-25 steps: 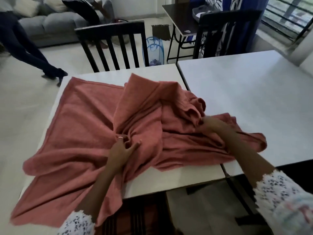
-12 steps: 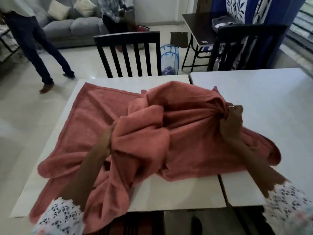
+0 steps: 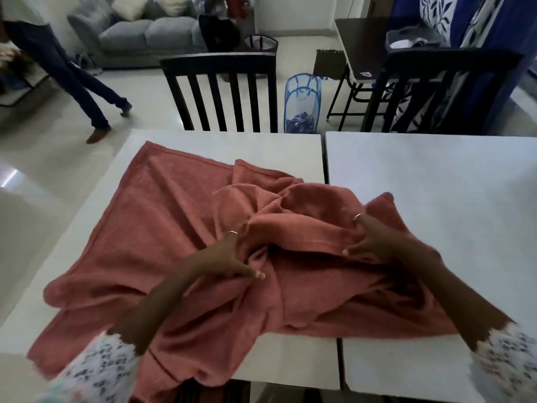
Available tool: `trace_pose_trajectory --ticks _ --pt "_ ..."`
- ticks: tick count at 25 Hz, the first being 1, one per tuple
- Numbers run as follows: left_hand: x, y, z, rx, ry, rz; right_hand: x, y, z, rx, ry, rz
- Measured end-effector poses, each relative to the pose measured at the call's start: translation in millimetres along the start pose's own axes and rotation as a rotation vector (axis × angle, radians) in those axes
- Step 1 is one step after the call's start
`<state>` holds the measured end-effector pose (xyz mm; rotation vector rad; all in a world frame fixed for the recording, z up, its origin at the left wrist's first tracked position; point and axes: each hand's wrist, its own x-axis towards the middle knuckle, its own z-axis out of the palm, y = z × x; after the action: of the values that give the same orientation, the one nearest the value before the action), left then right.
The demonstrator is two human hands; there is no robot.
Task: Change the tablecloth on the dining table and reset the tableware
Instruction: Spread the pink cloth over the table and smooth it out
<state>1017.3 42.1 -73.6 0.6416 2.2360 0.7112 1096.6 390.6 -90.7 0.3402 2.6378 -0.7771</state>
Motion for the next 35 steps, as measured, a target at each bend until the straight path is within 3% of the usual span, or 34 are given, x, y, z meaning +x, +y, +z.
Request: trace_pose_trajectory --ticks 2,4,5,7,8,9,10,11,12,13,14,15,16,18,20,21,24,25,26,28,29,32,35 --pt "14.0 9.7 17.3 0.141 0.299 0.0 3.7 -20.9 7.8 -0.114 0.13 -0.073" --pt "6.5 26.0 -1.2 0.136 0.388 0.017 -6.3 -33.9 -17.1 0.02 0.221 -0.131" --pt "-1.7 32.9 -17.7 0.009 0.238 0.051 -13.4 -35.6 -33.5 0.07 0.07 -0.17" --pt "-24.0 54.7 -40.8 -0.135 -0.48 0.063 -39.8 -42.8 -57.6 0.16 -0.534 -0.242" --pt "-30.1 61.8 -45.6 -0.13 -0.733 0.08 -45.8 -38.3 -60.2 0.256 -0.665 -0.222" --pt "-26.1 63.3 -45.4 -0.136 -0.827 0.087 -46.7 -29.6 -56.3 0.334 -0.594 -0.179" --pt "-15.1 59.2 -39.7 -0.215 -0.712 0.07 -33.0 -14.0 -47.1 0.344 -0.3 -0.119" --pt "0.0 55.7 -31.5 -0.336 -0.417 0.047 -18.3 0.8 -36.4 0.301 0.077 -0.041" --pt "18.4 48.8 -23.3 -0.437 0.005 -0.03 -6.1 10.7 -23.1 0.209 0.261 0.066" --pt "34.9 39.8 -14.4 -0.44 0.394 -0.12 4.1 16.0 -5.5 0.15 0.292 0.141" --pt "46.2 28.1 -2.6 -0.358 0.599 -0.261 8.0 14.1 15.3 0.172 0.192 0.241" --pt "53.7 20.2 12.8 -0.307 0.661 -0.398 11.4 13.7 39.9 0.202 0.078 0.369" --pt "63.7 9.1 26.2 -0.327 0.618 -0.498 17.0 10.2 54.7 0.243 0.094 0.393" --pt "72.1 -5.7 29.1 -0.549 0.393 -0.487 22.3 -1.3 47.6 0.256 0.181 0.327" --pt "70.9 -8.3 5.3 -0.626 0.194 -0.485 26.0 -12.0 17.2 0.328 0.341 0.241" --pt "72.5 -8.5 -9.6 -0.567 0.195 -0.485 26.9 -10.6 0.5 0.386 0.353 0.178" --pt "99.6 -22.6 -38.4 0.098 0.661 -0.485 26.3 -14.0 -39.3 0.526 -0.044 0.011" --pt "106.8 -26.3 -36.9 0.246 0.694 -0.459 32.0 -8.2 -43.5 0.571 -0.036 0.083" --pt "117.1 -35.5 -33.7 0.276 0.585 -0.42 45.1 -0.7 -41.2 0.519 0.007 0.166" --pt "134.0 -51.4 -17.4 0.203 0.246 -0.418 64.7 7.3 -8.6 -0.028 -0.022 0.289" --pt "141.0 -59.9 -9.9 0.155 0.157 -0.457 66.7 4.4 21.3 -0.077 -0.022 0.31" --pt "156.0 -70.1 -3.8 0.038 0.163 -0.554 69.8 -19.0 69.4 0.087 0.106 0.305" --pt "169.8 -85.0 -19.9 0.01 0.248 -0.553 93.4 -8.8 39.9 0.024 0.199 0.264"
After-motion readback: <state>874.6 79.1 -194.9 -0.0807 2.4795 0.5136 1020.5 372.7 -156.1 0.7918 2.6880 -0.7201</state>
